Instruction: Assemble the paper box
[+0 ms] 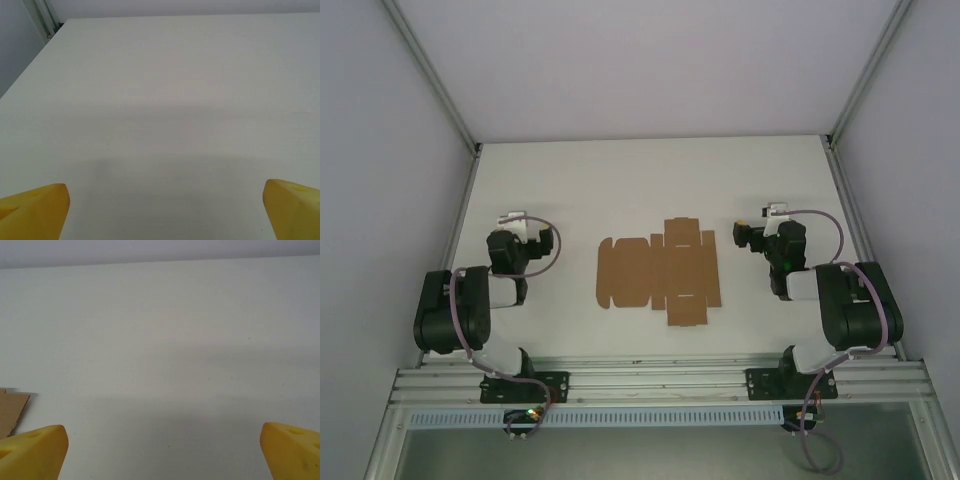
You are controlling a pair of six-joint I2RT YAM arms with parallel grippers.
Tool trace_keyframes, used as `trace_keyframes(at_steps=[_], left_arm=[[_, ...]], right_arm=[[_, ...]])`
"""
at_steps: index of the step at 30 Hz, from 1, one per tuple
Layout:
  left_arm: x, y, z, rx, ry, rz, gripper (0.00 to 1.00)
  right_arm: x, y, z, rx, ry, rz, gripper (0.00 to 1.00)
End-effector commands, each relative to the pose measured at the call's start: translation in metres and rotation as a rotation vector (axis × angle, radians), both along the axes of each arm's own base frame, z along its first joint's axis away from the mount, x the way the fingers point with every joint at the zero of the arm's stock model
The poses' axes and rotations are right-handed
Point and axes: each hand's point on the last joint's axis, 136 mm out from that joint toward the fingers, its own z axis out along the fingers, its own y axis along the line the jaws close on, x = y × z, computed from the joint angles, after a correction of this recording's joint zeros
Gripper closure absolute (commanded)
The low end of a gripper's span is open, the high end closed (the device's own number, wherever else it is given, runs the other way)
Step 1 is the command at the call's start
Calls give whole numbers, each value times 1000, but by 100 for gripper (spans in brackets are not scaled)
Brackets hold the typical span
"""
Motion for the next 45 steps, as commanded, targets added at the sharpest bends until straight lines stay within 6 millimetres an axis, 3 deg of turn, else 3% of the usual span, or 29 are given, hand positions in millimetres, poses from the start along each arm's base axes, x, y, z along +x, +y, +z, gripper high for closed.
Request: trace_keyframes(at_steps=[1,35,40,42,45], left_arm=[[6,0,10,16,-26,-14,0],[6,-2,13,12,-29,-24,0],[2,7,41,3,-20,23,0],[-4,5,55,-32,-1,24,0],[-12,11,82,-219,-25,115,0]], right_arm=[[6,0,13,0,-42,-3,0],[5,0,13,0,-45,-2,0],[8,0,39,-2,38,-4,0],[10,6,72,17,19,14,0],[10,17,105,60,-18,34,0]])
